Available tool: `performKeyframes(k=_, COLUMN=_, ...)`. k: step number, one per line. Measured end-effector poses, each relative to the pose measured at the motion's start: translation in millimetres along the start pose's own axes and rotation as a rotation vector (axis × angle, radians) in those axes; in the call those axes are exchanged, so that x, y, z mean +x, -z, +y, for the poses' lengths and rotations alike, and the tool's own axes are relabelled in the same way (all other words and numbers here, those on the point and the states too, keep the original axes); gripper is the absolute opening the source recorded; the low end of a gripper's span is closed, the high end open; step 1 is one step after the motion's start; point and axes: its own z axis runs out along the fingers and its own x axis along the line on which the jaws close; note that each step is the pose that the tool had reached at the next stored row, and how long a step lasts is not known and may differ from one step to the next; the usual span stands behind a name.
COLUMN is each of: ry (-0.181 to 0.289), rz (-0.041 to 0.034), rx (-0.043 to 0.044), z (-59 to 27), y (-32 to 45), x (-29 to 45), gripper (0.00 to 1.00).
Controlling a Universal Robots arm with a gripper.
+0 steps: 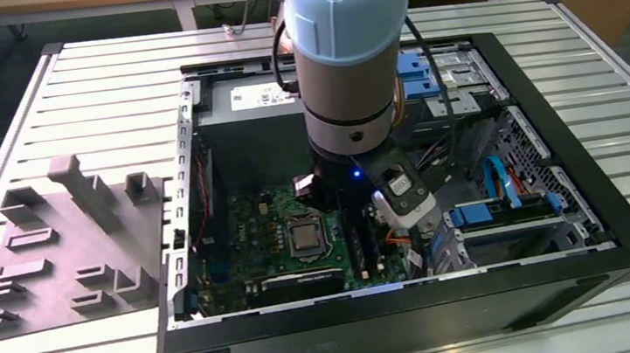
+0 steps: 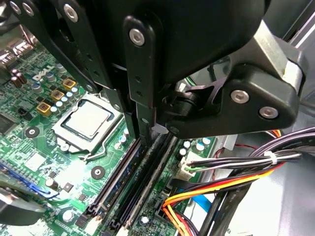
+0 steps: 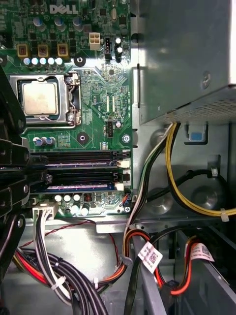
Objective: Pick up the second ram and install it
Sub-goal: 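Insert the second ram into the second slot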
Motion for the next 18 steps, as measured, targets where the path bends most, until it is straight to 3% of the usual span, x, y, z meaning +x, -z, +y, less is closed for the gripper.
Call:
performKeyframes(k=11, ry=0.000, rz=0.0000, rx=0.0001, z=1.4, y=20.2, x=-1.8, gripper=0.18)
performKeyframes(k=18, ry=0.000, rz=0.0000, rx=0.0000, z=1.5, y=21.8, x=-2.0, gripper=0.18)
